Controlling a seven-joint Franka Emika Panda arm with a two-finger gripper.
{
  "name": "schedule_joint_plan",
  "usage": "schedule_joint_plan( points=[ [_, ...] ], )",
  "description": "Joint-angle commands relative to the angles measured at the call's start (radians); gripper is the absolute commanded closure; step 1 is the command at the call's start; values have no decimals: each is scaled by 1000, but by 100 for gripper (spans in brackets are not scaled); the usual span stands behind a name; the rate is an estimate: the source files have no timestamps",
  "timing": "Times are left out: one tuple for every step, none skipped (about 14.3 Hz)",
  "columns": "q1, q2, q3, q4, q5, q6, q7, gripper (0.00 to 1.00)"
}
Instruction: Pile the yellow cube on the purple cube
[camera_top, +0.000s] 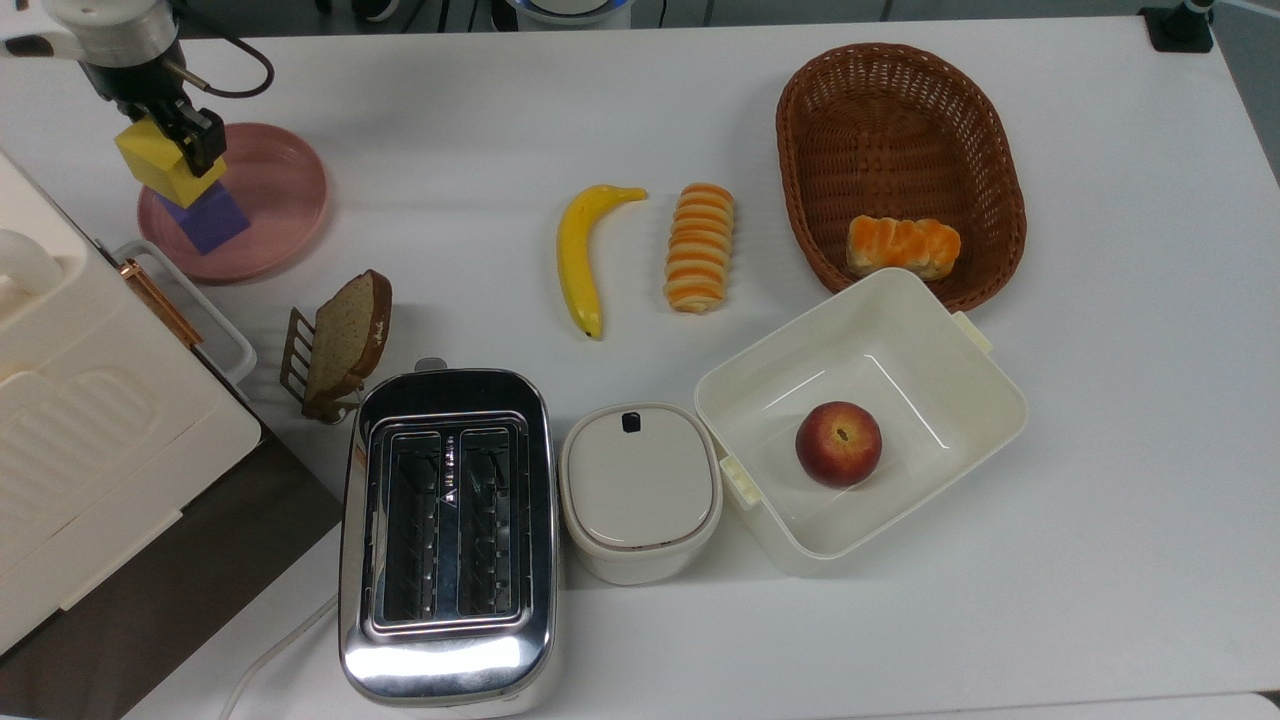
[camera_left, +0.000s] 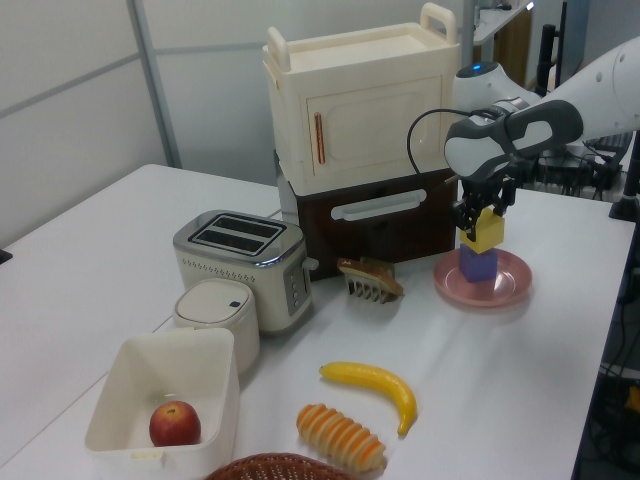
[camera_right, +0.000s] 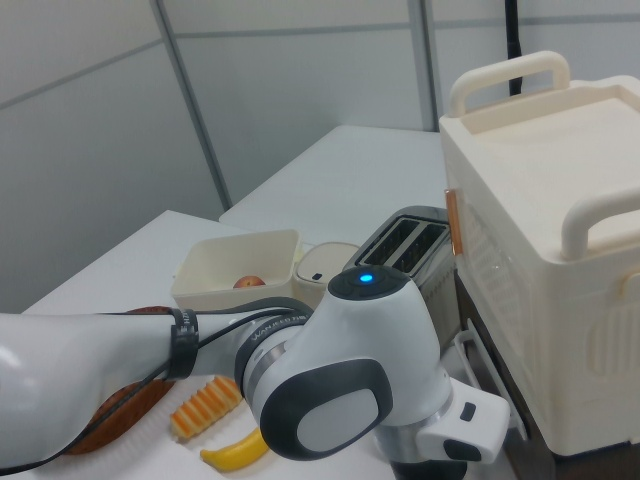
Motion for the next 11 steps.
schedule_joint_plan(
  points=[
    [0, -5, 0, -10, 16, 26, -34, 89],
    [0, -5, 0, -10, 16, 26, -34, 89],
    [0, -5, 0, -10, 16, 26, -34, 89],
    [0, -5, 0, -10, 16, 26, -34, 70],
    [0, -5, 0, -10, 16, 26, -34, 36],
    [0, 3, 0, -10, 15, 26, -33, 0],
    [2, 8, 0, -9, 13, 26, -33, 0],
    [2, 8, 0, -8, 10, 26, -33, 0],
    [2, 8, 0, -8, 8, 26, -33, 0],
    [2, 8, 0, -8, 8, 26, -33, 0],
    [2, 9, 0, -8, 8, 26, -33, 0]
  ],
)
